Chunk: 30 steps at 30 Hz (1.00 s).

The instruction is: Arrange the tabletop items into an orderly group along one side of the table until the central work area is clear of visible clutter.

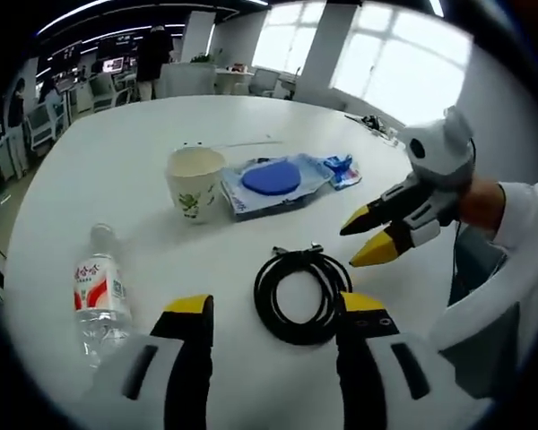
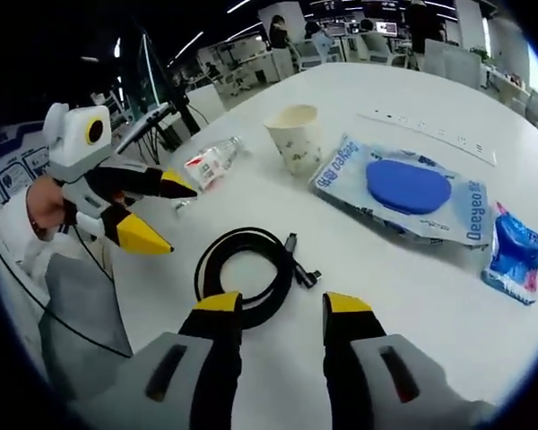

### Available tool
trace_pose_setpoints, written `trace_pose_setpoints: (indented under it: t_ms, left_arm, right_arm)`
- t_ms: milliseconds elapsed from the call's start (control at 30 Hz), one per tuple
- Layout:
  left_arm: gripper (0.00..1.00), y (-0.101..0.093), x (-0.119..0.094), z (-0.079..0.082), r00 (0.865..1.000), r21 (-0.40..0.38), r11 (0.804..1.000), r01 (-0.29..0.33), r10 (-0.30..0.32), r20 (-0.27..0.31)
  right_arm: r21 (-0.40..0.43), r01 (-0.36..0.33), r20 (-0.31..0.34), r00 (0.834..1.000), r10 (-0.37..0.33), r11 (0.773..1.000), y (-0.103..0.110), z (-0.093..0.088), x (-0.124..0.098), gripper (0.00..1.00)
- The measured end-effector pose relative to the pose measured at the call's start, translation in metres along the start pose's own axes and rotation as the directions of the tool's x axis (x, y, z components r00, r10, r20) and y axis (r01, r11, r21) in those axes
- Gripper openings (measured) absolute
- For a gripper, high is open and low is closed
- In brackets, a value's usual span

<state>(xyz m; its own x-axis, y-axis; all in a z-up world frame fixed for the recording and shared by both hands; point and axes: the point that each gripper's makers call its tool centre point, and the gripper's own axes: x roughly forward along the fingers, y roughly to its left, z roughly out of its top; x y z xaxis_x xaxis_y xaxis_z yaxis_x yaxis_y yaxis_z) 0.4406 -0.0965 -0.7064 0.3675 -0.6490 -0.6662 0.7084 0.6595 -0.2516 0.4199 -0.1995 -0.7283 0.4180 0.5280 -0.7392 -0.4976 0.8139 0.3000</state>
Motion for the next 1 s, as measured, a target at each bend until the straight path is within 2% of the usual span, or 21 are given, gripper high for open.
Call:
trace_pose_setpoints:
  t_ms: [133, 267, 433, 467, 733, 800, 900, 1000]
  left_arm:
    - [0.50, 0.000, 0.012, -0.010, 0.999, 0.011, 1.000, 0.000, 0.000, -0.038]
    - [0.43, 0.000, 0.022, -0.017, 0.998, 0.021, 1.000, 0.001, 0.001, -0.069]
    - [0.35, 0.000, 0.032, -0.021, 0.996, 0.032, 0.999, -0.006, 0.009, -0.085]
    - [0.34, 0.002, 0.034, -0.026, 0.993, 0.047, 0.999, -0.015, 0.020, -0.113]
    - [0.24, 0.002, 0.043, -0.034, 0.989, 0.052, 0.998, -0.020, 0.027, -0.145]
    - [0.21, 0.002, 0.044, -0.039, 0.985, 0.081, 0.997, -0.017, 0.031, -0.172]
    - [0.17, -0.002, 0.044, -0.039, 0.985, 0.090, 0.996, 0.003, 0.013, -0.171]
    - [0.16, -0.002, 0.046, -0.038, 0.985, 0.088, 0.996, -0.009, 0.024, -0.172]
  right_arm:
    - [0.006, -0.002, -0.015, 1.000, 0.002, 1.000, 0.004, -0.006, 0.010, 0.29]
    - [0.012, -0.007, -0.029, 1.000, 0.007, 1.000, 0.005, -0.010, 0.016, 0.26]
    - [0.021, 0.000, -0.035, 0.999, 0.000, 1.000, 0.003, -0.012, 0.023, 0.21]
    - [0.024, 0.001, -0.034, 0.999, 0.000, 1.000, 0.002, -0.012, 0.024, 0.20]
    - [0.030, -0.002, -0.044, 0.999, 0.003, 1.000, 0.001, -0.014, 0.031, 0.10]
    - [0.033, -0.003, -0.045, 0.999, 0.005, 0.999, 0.002, -0.015, 0.032, 0.08]
    - [0.034, 0.004, -0.046, 0.999, -0.002, 0.999, 0.001, -0.015, 0.033, 0.08]
    - [0.051, 0.007, -0.050, 0.999, -0.005, 0.999, 0.001, -0.015, 0.033, 0.07]
